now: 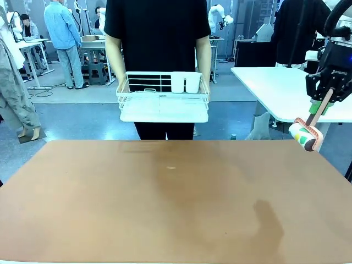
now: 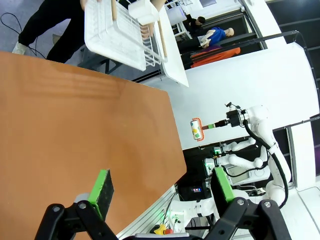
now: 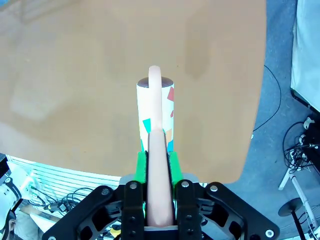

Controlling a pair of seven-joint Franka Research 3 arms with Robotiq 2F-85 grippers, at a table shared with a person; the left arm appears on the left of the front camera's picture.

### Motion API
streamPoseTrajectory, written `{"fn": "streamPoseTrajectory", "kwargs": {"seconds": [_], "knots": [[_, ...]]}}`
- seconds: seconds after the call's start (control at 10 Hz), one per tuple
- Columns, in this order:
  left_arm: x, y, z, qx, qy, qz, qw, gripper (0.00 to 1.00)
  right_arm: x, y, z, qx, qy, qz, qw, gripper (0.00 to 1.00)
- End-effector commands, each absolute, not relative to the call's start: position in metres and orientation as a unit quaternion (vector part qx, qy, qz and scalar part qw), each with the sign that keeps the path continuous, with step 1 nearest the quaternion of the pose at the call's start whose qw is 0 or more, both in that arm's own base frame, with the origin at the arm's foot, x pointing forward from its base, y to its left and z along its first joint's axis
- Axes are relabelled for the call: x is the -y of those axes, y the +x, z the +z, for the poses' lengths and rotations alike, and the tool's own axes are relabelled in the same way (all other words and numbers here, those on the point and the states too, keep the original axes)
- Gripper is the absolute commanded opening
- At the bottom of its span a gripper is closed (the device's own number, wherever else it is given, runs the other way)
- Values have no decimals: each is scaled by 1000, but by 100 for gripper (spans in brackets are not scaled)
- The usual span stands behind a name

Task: Clean the table.
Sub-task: Place the Lint Roller down when the Dish drying rack is positioned in the middle of the table.

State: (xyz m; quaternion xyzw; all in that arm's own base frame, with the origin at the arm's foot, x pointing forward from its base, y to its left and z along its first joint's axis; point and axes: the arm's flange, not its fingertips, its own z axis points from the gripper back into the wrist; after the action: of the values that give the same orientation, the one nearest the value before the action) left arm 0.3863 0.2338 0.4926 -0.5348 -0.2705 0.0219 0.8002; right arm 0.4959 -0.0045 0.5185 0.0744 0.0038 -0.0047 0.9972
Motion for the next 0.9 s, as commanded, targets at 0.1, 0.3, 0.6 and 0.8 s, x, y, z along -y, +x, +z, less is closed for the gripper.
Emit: {"fn": "streamPoseTrajectory", "kwargs": {"seconds": [0.1,0.3,0.6,0.8], "knots": [[-235,385,495,275,-542,18,794,100,3,497,521,-7,78,-5,997,21],[-235,385,495,275,-542,18,794,100,3,497,521,-7,78,-5,997,21],[-235,385,495,275,-542,18,794,100,3,497,521,-7,78,-5,997,21],[-235,385,495,275,-542,18,794,100,3,497,521,-7,78,-5,997,21]]}}
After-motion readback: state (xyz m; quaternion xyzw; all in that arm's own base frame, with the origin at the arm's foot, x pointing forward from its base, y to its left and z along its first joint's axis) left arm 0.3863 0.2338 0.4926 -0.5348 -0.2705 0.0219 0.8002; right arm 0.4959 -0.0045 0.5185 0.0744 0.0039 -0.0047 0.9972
